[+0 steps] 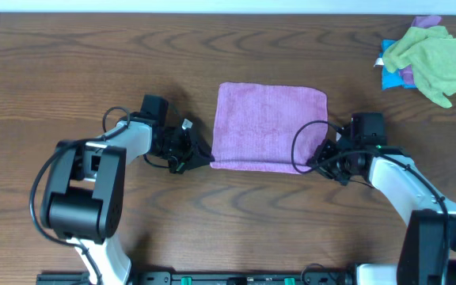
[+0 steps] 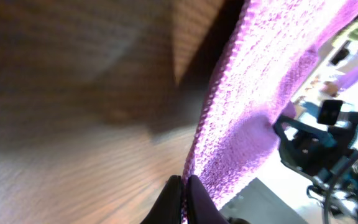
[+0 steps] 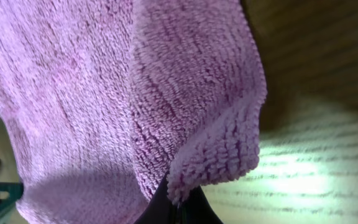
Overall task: Fold the cloth
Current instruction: 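Pull the cloth toward the table center with both grippers and release, then lower both grippers to the cloth's near edge corners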
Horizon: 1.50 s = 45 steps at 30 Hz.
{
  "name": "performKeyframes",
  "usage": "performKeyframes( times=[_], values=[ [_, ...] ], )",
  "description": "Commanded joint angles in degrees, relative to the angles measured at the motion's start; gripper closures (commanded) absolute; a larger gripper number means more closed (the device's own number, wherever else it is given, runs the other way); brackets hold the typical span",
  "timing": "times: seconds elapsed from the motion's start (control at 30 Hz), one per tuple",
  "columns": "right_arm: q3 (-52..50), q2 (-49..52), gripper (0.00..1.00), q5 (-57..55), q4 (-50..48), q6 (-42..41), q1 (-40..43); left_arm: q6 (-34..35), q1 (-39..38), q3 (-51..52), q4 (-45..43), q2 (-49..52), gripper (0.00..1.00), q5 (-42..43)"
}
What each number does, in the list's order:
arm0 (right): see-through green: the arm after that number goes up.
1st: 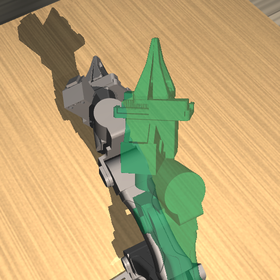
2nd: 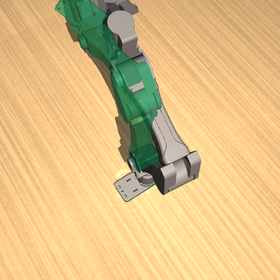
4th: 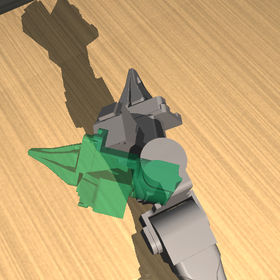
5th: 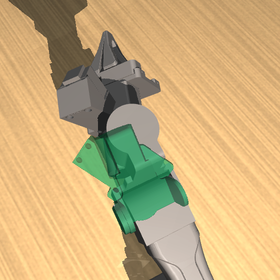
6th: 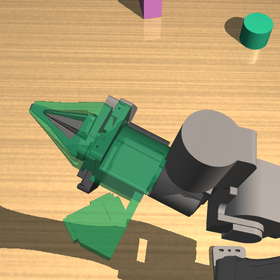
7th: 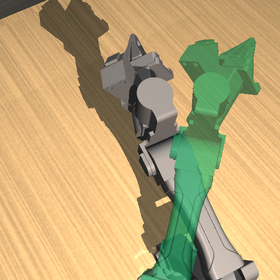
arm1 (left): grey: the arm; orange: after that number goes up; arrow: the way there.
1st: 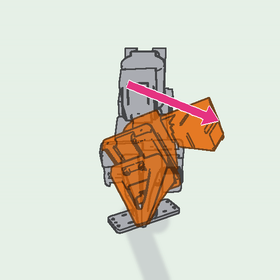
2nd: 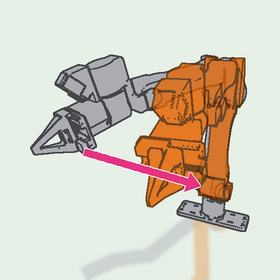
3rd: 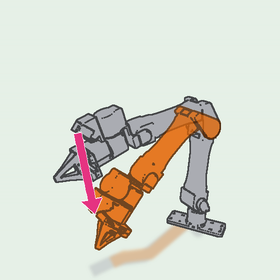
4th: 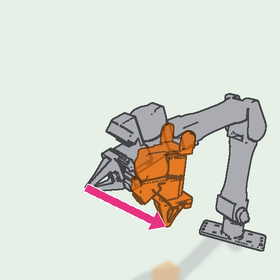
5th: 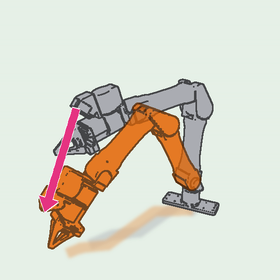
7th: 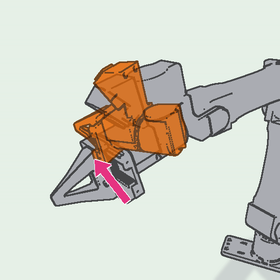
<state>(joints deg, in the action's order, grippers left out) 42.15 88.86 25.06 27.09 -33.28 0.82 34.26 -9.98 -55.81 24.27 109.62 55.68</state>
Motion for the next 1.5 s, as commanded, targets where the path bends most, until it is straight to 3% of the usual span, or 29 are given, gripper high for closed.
performKeyframes(
  times=[0.0,0.3,0.33,0.57,0.63,0.73,0.8,0.97,1.13,1.27,1.47],
  values=[
    [-0.4,-1.1,0.99,-0.9,1.2,2.3,-1.0,-4.7,0.2,0.5,3.0,-1.7,0.94,-5.3],
    [-0.4,-3.3,0.98,-1.6,6.1,2.7,-2.8,-9.8,0.2,0.5,11.5,-1.7,0.94,-8.3],
    [-0.4,-3.7,0.94,-1.8,6.8,2.7,-2.8,-9.9,0.2,0.5,11.7,-1.7,0.94,-8.4],
    [-0.4,-9.1,0.53,-5.6,13.2,2.7,-2.8,-10.3,0.3,0.5,14.1,-1.9,0.94,-9.8],
    [-0.4,-11.5,0.35,-5.9,14.3,2.7,-2.8,-11.4,0.3,0.5,15.4,-2.4,0.94,-10.6],
    [-0.4,-15.4,0.11,-6.2,15.5,2.7,-2.8,-11.8,0.3,0.5,16.7,-4.4,0.90,-12.0],
    [-0.4,-18.8,0.02,-6.2,16.3,2.7,-2.7,-11.8,0.3,0.5,17.0,-7.0,0.85,-12.3],
    [-0.4,-27.9,0.01,-6.2,17.6,5.6,-2.7,-12.9,0.3,0.5,18.1,-16.2,0.73,-13.8],
    [-0.4,-35.1,0.01,-6.1,22.6,7.8,-0.3,-13.0,0.3,0.5,19.1,-25.3,0.74,-14.6],
    [-0.8,-41.1,0.01,-4.7,27.9,11.6,4.4,-8.2,0.3,1.6,19.8,-33.6,0.77,-18.3],
    [-5.2,-46.8,0.01,1.5,30.6,18.4,11.9,-1.3,0.3,12.1,16.8,-45.1,0.75,-18.1]
  ],
)
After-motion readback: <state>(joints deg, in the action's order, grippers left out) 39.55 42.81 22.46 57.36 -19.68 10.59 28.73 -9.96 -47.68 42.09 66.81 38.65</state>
